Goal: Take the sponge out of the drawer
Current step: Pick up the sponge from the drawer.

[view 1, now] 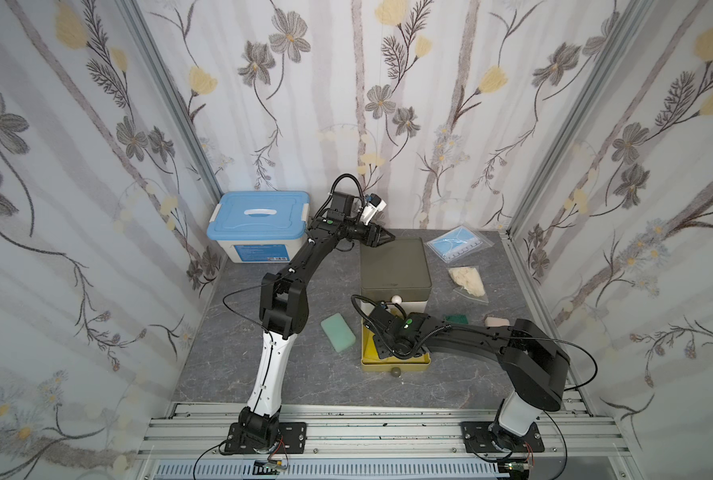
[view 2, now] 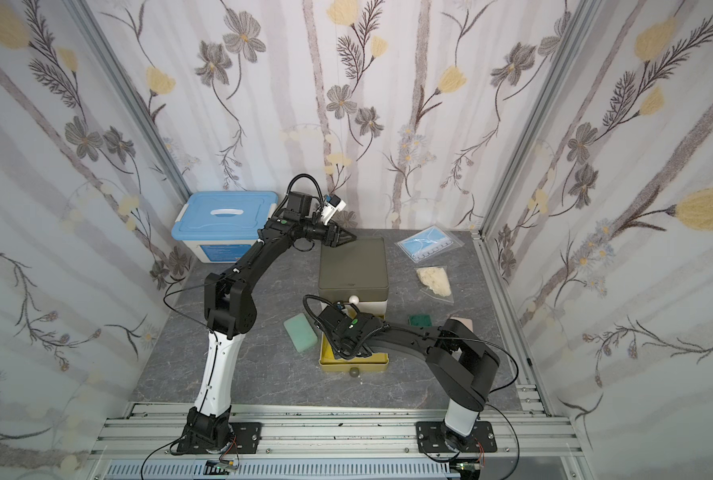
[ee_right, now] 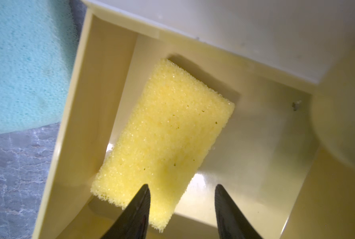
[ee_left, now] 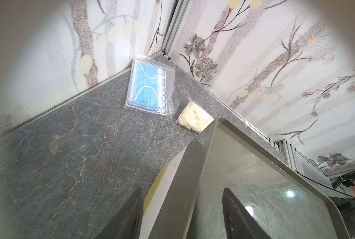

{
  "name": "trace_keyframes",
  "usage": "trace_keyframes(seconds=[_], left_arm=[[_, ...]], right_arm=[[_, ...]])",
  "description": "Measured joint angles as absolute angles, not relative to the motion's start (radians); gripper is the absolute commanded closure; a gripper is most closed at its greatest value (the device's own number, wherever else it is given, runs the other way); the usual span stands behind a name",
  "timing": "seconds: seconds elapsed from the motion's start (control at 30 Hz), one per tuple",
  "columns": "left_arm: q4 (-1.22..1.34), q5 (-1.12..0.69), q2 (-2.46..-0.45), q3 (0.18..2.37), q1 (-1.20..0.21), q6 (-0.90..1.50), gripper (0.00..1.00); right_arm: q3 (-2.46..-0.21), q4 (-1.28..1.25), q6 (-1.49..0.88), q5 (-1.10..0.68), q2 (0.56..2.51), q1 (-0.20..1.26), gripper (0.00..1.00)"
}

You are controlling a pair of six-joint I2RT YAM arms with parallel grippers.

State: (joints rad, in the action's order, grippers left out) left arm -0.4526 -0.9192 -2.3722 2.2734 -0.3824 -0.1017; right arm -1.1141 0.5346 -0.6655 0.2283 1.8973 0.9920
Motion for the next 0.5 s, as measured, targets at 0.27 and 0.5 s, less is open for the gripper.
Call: trace_keyframes(seconds=[0.27, 0.5], left_arm=[[-0.447, -0.919, -2.373, 2.273, -0.382, -0.107, 0.38], [-0.426, -0.912, -2.375, 2.272, -0.382, -0.11, 0.38]], right_arm=[[-1.147, 0.538, -0.675, 0.177, 1.956, 0.982, 0.48], [-1.156, 0.532, -0.672, 0.144, 1.994, 0.966, 0.55]])
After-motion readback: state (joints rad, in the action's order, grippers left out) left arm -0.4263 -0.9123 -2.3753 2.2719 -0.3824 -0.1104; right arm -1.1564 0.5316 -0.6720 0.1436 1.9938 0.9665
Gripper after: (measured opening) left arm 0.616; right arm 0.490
